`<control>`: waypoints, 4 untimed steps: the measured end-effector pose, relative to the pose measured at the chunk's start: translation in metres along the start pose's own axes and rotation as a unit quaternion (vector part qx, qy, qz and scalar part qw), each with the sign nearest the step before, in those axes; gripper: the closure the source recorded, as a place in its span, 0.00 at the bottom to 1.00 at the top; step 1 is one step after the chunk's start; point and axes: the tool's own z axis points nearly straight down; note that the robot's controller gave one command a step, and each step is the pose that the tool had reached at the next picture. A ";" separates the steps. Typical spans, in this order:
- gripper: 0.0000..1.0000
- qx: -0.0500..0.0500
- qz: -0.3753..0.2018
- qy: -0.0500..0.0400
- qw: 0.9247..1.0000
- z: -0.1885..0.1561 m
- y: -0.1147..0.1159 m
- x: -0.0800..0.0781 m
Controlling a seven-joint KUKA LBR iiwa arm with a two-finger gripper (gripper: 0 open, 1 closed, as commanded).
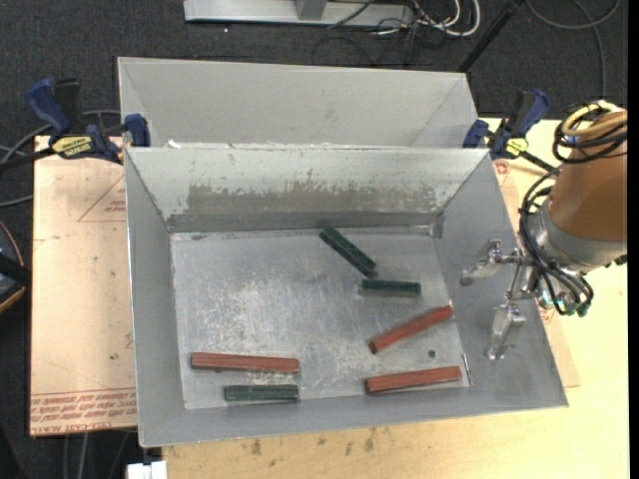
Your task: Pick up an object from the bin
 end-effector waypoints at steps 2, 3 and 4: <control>1.00 0.000 0.070 -0.003 0.998 0.110 0.022 -0.029; 1.00 0.000 0.070 -0.003 0.998 0.110 0.022 -0.029; 1.00 0.001 0.087 -0.006 0.996 -0.056 0.016 -0.032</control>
Offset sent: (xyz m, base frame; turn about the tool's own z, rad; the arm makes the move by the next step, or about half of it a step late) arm 0.0285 0.0213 -0.1096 0.1430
